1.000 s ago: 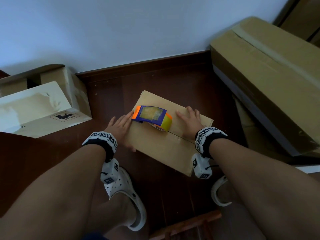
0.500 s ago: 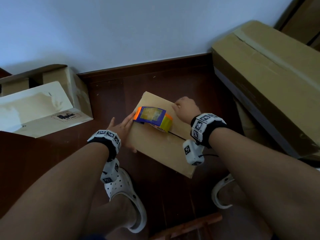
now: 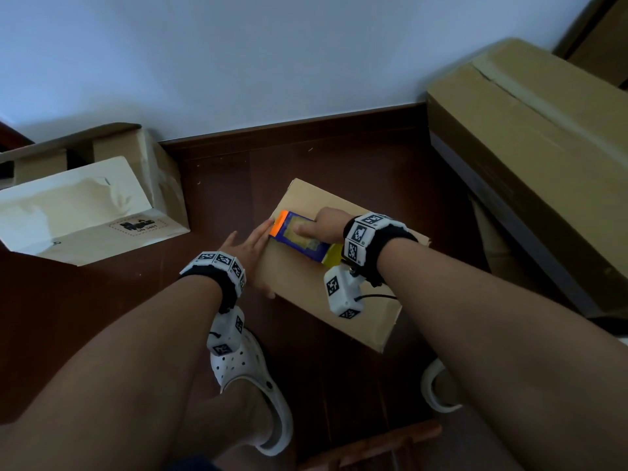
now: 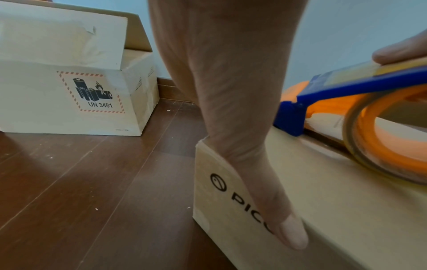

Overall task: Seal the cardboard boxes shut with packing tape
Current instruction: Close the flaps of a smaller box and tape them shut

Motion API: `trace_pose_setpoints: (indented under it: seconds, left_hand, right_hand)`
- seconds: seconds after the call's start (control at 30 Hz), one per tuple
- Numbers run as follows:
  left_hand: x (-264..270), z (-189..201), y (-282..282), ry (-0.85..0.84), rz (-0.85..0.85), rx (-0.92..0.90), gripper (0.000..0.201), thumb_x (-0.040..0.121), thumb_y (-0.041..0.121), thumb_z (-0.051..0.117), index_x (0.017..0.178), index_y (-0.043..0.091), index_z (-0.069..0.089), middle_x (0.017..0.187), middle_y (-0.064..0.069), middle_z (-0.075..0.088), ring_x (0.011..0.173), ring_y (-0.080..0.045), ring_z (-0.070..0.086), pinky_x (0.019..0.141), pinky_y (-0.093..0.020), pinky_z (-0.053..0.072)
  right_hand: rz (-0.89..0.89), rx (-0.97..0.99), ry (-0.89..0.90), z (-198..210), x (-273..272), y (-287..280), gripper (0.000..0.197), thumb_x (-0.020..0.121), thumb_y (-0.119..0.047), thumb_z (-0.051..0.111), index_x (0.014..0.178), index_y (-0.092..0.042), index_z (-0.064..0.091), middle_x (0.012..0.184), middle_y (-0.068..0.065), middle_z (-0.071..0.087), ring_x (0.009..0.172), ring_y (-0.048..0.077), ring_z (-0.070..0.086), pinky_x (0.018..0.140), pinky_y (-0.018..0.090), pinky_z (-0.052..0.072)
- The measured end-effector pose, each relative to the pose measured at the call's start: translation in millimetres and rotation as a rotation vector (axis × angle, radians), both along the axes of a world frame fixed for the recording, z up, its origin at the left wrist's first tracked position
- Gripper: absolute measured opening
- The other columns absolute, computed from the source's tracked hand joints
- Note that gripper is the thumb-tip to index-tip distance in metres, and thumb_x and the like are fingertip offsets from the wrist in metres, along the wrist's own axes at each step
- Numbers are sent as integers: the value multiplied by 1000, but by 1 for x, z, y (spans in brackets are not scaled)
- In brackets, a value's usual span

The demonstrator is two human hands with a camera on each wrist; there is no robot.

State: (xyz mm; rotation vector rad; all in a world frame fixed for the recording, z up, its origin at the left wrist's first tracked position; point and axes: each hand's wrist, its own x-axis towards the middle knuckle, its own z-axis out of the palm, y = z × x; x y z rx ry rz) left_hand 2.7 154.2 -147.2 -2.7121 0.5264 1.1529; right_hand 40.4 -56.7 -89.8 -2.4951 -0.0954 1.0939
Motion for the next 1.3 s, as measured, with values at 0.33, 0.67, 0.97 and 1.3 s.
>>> trace_pose_setpoints:
  seconds: [0.33, 0.67, 0.97, 1.3]
  left_hand:
    - [-3, 9, -2, 20, 12, 27, 152, 52, 79, 70, 141, 23, -40, 147, 12, -44, 146, -15, 17, 119, -54, 9]
    - [-9, 11, -12, -165, -179, 101, 146, 55, 86, 61, 150, 12, -22, 159, -7, -22, 149, -23, 3, 118, -51, -3]
    - [-21, -8, -59, -161, -332, 22, 148, 53, 88, 60, 150, 11, -21, 158, -14, -23, 148, -29, -13, 119, -47, -2]
    - [57, 24, -10, -134, -262, 279, 135, 66, 51, 80, 150, 23, -22, 158, -1, -28, 149, -25, -9, 118, -56, -1]
  right_hand:
    - [-57, -117, 131, 11, -33, -93, 53, 88, -65, 48, 92, -13, 57, 98, 6, 58, 87, 22, 56, 77, 30, 42]
    - [-176, -112, 56, 8, -56, -98, 44, 90, -54, 53, 68, -16, 47, 74, 3, 50, 65, 18, 47, 54, 29, 32]
    - [-198, -91, 42, -5, -61, -101, 52, 89, -59, 51, 62, -14, 46, 64, 3, 46, 55, 16, 43, 51, 29, 29]
    - [-260, 67, 47, -6, -12, -16, 55, 94, -58, 44, 61, -13, 40, 61, 4, 42, 51, 18, 40, 47, 28, 28]
